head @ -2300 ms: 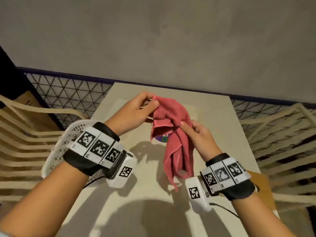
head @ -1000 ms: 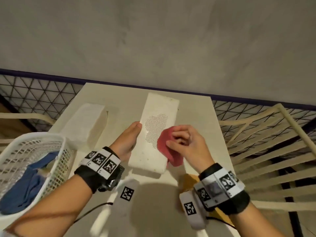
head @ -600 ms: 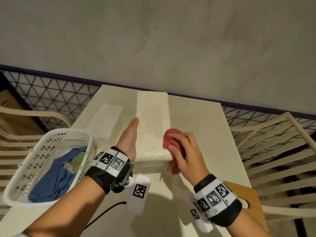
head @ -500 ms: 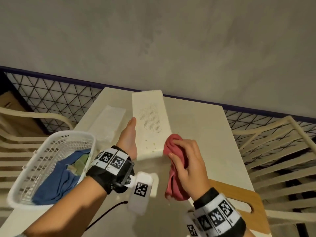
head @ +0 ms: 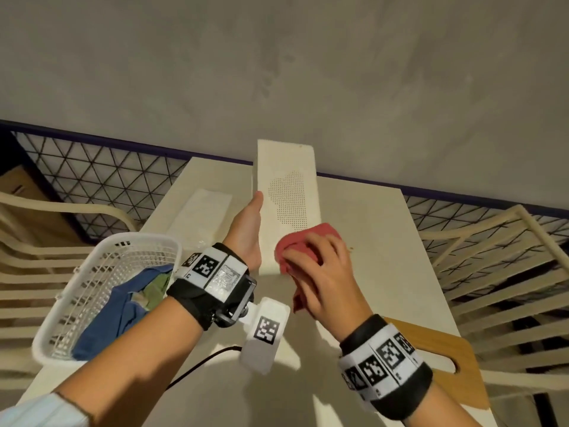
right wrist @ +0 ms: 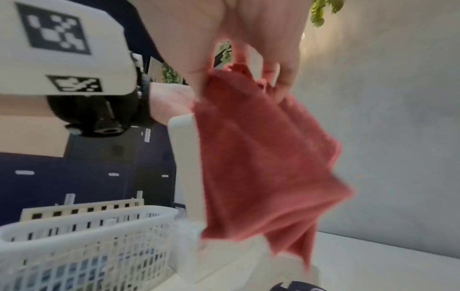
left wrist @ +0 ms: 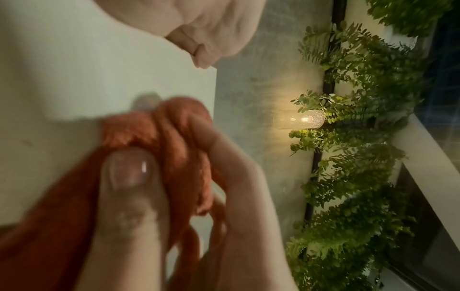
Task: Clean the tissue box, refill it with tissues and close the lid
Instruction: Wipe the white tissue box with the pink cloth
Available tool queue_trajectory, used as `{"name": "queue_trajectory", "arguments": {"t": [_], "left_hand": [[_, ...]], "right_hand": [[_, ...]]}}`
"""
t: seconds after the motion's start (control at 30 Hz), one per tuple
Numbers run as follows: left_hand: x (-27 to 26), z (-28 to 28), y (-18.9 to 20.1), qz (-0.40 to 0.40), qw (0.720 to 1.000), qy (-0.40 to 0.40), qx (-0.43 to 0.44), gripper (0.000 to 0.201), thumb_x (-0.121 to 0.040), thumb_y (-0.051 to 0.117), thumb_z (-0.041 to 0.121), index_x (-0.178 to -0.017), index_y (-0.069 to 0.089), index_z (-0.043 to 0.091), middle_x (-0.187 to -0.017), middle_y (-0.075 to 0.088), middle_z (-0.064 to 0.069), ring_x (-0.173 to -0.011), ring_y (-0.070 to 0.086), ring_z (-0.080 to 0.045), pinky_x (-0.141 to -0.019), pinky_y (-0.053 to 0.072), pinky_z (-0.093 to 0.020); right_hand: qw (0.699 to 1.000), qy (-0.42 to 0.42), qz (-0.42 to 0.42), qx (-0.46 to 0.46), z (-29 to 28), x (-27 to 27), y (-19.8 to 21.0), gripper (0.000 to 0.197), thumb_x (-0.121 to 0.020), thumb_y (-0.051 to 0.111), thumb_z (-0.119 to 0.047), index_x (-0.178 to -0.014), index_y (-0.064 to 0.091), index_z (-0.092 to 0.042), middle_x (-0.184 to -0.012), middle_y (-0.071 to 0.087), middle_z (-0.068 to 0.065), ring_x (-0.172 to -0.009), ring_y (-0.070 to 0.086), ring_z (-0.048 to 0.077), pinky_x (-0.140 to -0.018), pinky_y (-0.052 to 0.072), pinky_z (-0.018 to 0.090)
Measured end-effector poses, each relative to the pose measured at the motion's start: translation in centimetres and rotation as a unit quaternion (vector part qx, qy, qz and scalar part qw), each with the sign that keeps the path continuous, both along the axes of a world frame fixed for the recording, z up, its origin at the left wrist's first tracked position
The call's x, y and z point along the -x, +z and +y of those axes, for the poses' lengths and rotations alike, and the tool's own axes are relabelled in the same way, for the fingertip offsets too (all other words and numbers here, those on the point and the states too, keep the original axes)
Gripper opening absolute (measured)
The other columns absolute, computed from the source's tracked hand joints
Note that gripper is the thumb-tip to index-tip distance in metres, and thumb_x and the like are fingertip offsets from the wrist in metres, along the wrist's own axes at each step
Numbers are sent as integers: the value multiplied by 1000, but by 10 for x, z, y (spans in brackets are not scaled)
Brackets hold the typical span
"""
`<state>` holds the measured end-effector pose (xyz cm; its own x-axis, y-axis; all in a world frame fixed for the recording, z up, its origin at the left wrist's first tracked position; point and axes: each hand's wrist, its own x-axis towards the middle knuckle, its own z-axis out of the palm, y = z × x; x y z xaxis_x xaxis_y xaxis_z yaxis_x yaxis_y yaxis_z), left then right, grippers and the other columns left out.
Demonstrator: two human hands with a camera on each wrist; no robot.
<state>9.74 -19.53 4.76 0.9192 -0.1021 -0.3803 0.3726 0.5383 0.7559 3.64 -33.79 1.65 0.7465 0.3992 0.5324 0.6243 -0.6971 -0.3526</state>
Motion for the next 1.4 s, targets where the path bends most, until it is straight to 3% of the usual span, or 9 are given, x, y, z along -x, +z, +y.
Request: {"name": "queue_trajectory", "arguments": {"t": [0.27,0.4,0.6,0.73,0.83,1.07,1.2,1.3,1.4], "left_hand": [[1,-7,6,-62,987,-6,-151,52,-97,31,43,-136,44,12,-137,52,-3,-126,48,-20,-111,32,-40],[-2,-3,17,-44,993,-14,-106,47,-99,23,43,-124,52,15,-111,63,-7,-100,59,-24,-86,46,-35],[-5,-4,19,-9,994,-21,-106,44,-98,29,42,-89,62,14,-75,71,-3,-63,66,-14,-55,51,-23],[-1,-3,24,-15,999,-27,-16,48,-99,24,42,-99,61,12,-82,74,-8,-81,66,-22,-72,52,-35],[2,-11,26,-27,999,-22,-28,47,-99,24,43,-99,61,14,-91,69,-6,-85,63,-21,-77,50,-32],[4,-10,34,-48,998,-32,-14,49,-98,23,44,-101,61,15,-80,75,-4,-73,70,-17,-70,54,-27],[5,-14,38,-58,998,-17,-29,47,-98,25,43,-106,62,15,-99,73,-5,-83,69,-17,-79,54,-29],[2,-12,45,-76,997,6,-25,43,-99,27,38,-102,62,12,-80,74,-3,-66,71,-13,-61,58,-21],[4,-9,50,-96,995,7,-6,45,-99,24,39,-94,61,14,-71,74,-2,-63,70,-14,-63,56,-23]], "right_hand": [[987,-46,63,-142,-6,-32,12,30,-82,60,-12,-112,55,-14,-105,59,1,-93,46,12,-82,35,9],[998,64,5,-25,-5,-15,4,27,-81,50,-13,-105,61,-15,-107,64,10,-97,41,18,-89,31,20],[998,43,-46,31,15,-36,35,29,-83,47,-27,-102,68,-23,-102,67,5,-86,47,27,-72,43,34],[987,127,-31,95,-19,-28,32,32,-81,45,-25,-105,67,-27,-104,65,7,-90,49,26,-72,47,37],[997,65,-8,42,-12,-35,43,31,-83,44,-28,-101,68,-25,-98,64,8,-80,52,31,-67,51,39],[989,107,-35,95,-15,-30,39,26,-82,52,-21,-105,62,-24,-101,60,8,-86,50,29,-70,46,35],[999,28,-28,22,-4,-42,54,31,-83,44,-29,-105,64,-21,-104,59,10,-92,49,27,-67,44,33],[994,63,-62,67,12,-35,47,30,-82,46,-23,-108,61,-21,-107,61,8,-91,51,25,-68,48,34],[987,115,-52,104,-8,-36,40,35,-78,44,-20,-110,58,-24,-107,61,10,-92,40,20,-67,49,35]]}}
